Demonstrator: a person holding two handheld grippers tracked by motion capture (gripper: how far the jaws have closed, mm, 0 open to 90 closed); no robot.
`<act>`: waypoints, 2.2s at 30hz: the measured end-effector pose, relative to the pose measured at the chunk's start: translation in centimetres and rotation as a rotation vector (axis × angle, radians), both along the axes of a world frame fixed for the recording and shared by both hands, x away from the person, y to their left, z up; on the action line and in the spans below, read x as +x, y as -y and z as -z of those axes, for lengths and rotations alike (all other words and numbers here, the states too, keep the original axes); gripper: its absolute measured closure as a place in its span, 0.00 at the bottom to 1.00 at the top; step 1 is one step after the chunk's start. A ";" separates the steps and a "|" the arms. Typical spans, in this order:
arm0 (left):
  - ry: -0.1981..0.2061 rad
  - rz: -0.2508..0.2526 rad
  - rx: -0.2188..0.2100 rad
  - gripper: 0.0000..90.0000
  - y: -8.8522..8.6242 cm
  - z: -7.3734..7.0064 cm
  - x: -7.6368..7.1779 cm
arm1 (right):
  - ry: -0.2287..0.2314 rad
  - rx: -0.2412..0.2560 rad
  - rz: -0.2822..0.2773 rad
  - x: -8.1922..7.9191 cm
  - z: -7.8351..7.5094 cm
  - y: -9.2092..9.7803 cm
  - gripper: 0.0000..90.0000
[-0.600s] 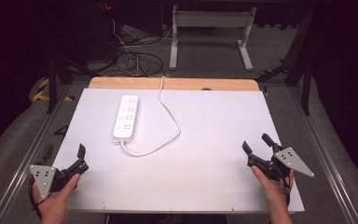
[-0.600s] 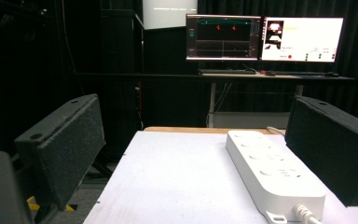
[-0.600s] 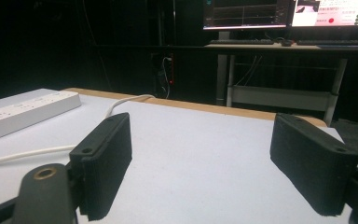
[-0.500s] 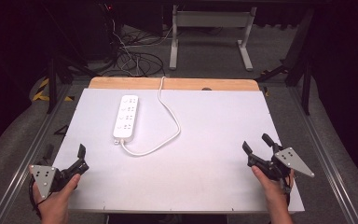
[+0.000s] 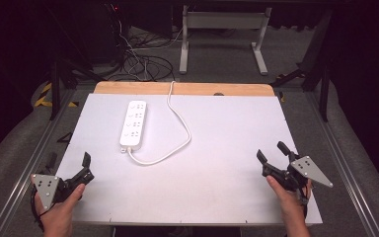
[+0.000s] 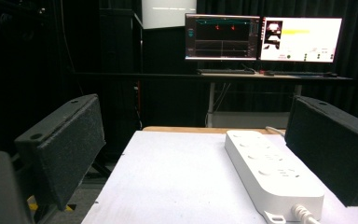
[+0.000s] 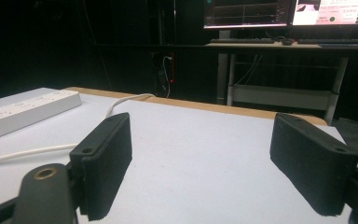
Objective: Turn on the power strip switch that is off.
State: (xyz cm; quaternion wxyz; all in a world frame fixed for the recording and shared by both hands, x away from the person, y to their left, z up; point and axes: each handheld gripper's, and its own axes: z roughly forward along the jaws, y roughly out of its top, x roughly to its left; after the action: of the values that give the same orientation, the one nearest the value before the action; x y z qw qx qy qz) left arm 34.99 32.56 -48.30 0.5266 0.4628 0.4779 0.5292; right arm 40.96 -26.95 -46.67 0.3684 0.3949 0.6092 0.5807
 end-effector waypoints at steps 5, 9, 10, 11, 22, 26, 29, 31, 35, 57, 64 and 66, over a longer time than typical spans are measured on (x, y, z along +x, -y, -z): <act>-0.001 -0.001 0.000 0.06 0.0 0.0 0.0 | 0.004 -0.003 0.000 0.0 0.0 0.0 0.24; -0.002 0.003 -0.004 0.08 0.0 0.0 0.0 | 0.006 -0.005 -0.002 0.0 0.0 0.0 0.24; -0.002 0.005 -0.003 0.09 0.0 0.0 0.0 | 0.005 -0.003 -0.003 0.0 0.0 0.0 0.24; -0.003 0.011 -0.005 0.13 0.0 0.0 0.0 | 0.005 -0.004 -0.003 0.0 0.0 0.0 0.24; -0.008 0.099 -0.038 0.42 0.3 -0.3 -0.3 | 0.004 0.000 -0.007 0.0 -0.1 0.0 0.24; -0.002 0.118 -0.043 0.50 0.4 -0.4 -0.3 | -0.001 0.002 -0.009 0.0 -0.1 0.0 0.24; -0.010 0.144 -0.085 0.58 0.5 -0.6 -0.5 | -0.002 0.003 -0.012 0.0 -0.1 0.0 0.24; -0.010 0.146 -0.086 0.60 0.6 -0.7 -0.5 | -0.006 0.005 -0.012 0.0 -0.1 0.0 0.24; -0.047 0.149 -0.091 0.70 0.8 -1.1 -0.7 | -0.012 0.009 -0.016 0.0 -0.1 -0.1 0.25; -0.151 0.151 -0.123 1.00 0.5 -1.9 -0.8 | -0.014 0.010 -0.029 -0.1 0.0 -0.1 0.27; -0.166 0.198 -0.136 1.00 -0.2 -2.2 -0.8 | -0.015 0.012 -0.028 0.0 -0.1 -0.1 0.27; -0.171 0.205 -0.132 1.00 -0.1 -2.4 -0.8 | -0.017 0.013 -0.029 0.0 0.0 -0.1 0.27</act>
State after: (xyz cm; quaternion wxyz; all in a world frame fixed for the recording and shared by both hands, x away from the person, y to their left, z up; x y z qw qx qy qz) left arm 34.23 32.69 -45.93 0.5647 0.5170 0.5048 0.3988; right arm 40.93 -26.84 -46.64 0.3520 0.3934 0.6143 0.5865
